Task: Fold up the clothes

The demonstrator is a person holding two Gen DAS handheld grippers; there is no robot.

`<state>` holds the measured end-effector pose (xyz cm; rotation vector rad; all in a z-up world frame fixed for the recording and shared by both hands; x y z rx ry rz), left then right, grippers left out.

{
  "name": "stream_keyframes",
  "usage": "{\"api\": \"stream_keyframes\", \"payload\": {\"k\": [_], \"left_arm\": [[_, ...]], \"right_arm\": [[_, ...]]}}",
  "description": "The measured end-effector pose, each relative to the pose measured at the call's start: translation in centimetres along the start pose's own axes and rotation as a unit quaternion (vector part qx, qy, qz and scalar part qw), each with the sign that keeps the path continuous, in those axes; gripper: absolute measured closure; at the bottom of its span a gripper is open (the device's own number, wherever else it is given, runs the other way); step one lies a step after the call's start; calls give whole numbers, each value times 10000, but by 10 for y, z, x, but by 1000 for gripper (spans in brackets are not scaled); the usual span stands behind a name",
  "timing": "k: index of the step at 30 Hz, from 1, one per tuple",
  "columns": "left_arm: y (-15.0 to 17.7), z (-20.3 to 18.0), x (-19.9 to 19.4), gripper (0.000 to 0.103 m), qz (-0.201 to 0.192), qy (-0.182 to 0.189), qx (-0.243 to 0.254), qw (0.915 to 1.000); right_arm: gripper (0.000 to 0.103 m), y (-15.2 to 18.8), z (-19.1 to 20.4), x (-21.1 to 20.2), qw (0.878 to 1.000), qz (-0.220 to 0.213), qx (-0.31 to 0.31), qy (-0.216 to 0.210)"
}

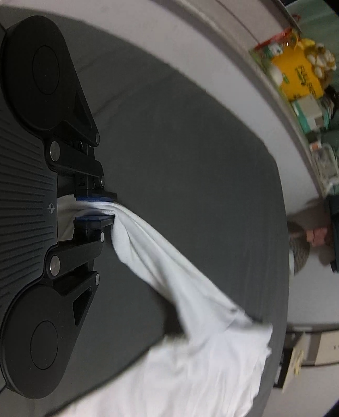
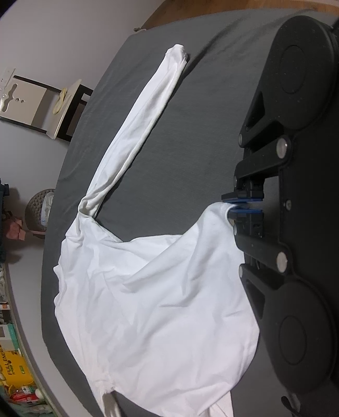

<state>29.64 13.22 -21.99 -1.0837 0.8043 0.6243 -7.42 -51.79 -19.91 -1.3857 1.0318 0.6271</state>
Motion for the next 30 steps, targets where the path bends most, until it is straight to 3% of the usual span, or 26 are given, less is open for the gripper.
{"api": "stream_keyframes", "payload": {"k": [6, 9, 10, 11, 12, 13, 14, 19, 23, 27, 30], "left_arm": [[4, -7, 25, 93, 161, -227, 580, 9979], [17, -13, 27, 87, 217, -25, 547, 9983], [21, -12, 25, 77, 162, 57, 475, 9987], [25, -10, 23, 60, 108, 142, 389, 9991], [29, -7, 21, 45, 80, 239, 252, 9994], [34, -3, 17, 14, 32, 323, 104, 9994], [39, 2, 12, 6, -16, 407, -44, 9992], [66, 24, -13, 6, -100, 934, -446, 9946], [88, 32, -31, 6, -107, 1550, -637, 9858], [110, 26, -40, 6, 9, 2200, -1087, 9694], [123, 4, -30, 10, 117, 2353, -1024, 9664]], "right_arm": [[97, -2, 3, 6, 9996, 146, -166, 198], [80, -3, 9, 4, 9987, 198, -404, 234], [67, -4, 11, 3, 9984, 214, -471, 220], [55, -5, 13, 0, 9981, 217, -538, 202], [52, -6, 17, -5, 9979, 197, -591, 175], [51, -8, 22, -11, 9978, 147, -625, 136], [51, -10, 28, -18, 9977, 97, -659, 97], [44, -23, 81, -60, 9917, -414, -1211, -140], [39, -30, 154, -84, 9766, -852, -1803, -804], [39, -29, 210, -67, 9654, -818, -2035, -1414], [39, -26, 250, -52, 9556, -751, -2175, -1839]]}}
Point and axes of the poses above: each gripper's, at about its wrist camera, not at the fingertips, and x roughly the way its jaws point, z to its left, y to its underside, the point moved 10 cm from there along x, roughly the way its jaws point, and after that the axes turned 5 degrees about z, right-handed, at the moved point
